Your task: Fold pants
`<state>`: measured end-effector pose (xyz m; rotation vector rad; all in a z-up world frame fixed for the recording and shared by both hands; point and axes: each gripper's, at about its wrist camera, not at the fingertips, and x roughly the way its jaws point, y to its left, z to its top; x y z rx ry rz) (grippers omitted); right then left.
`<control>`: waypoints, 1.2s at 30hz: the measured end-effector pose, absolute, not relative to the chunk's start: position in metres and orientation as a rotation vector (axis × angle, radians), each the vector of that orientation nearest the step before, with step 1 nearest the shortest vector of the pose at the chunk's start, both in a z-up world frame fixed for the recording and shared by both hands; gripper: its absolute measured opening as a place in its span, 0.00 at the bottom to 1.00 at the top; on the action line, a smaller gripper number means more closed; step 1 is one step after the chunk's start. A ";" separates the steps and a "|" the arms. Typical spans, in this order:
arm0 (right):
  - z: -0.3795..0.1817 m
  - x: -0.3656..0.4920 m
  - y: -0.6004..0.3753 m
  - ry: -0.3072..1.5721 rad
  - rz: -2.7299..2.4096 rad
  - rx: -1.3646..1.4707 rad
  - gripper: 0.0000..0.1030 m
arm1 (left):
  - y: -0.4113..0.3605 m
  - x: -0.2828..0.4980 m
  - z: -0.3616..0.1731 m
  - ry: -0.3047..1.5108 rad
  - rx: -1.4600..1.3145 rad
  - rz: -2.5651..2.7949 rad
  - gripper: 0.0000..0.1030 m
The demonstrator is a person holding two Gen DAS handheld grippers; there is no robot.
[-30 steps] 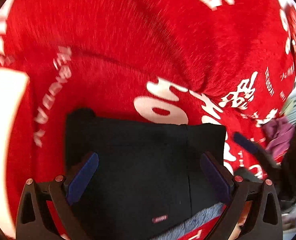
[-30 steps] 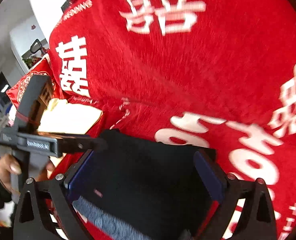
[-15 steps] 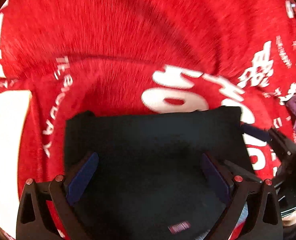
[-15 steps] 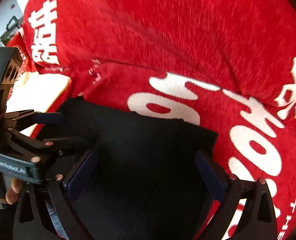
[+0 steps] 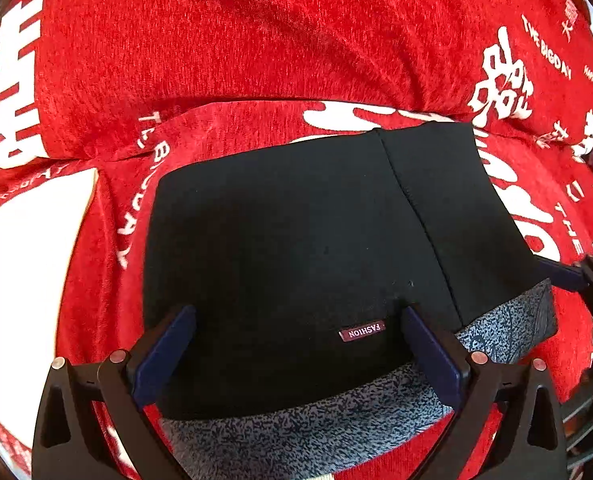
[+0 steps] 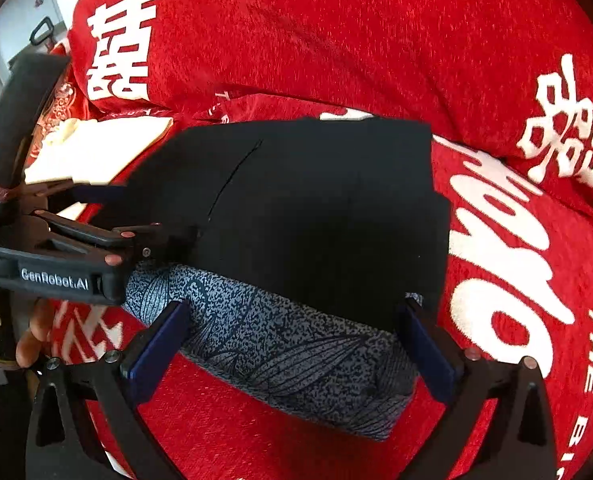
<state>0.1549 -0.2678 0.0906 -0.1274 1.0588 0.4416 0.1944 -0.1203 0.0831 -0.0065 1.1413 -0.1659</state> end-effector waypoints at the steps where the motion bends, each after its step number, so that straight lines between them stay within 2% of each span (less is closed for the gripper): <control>1: 0.093 0.155 -0.268 1.065 0.433 -0.121 1.00 | -0.117 0.193 0.089 1.138 -0.030 -0.165 1.00; 6: 0.127 0.130 -0.273 1.003 0.378 -0.106 1.00 | -0.102 0.170 0.124 1.045 -0.099 -0.127 1.00; 11: 0.145 0.111 -0.276 0.966 0.280 -0.091 1.00 | -0.096 0.146 0.135 1.022 -0.136 -0.123 1.00; 36: 0.130 0.107 -0.267 1.053 0.185 -0.061 1.00 | -0.105 0.113 0.142 1.020 -0.032 -0.058 1.00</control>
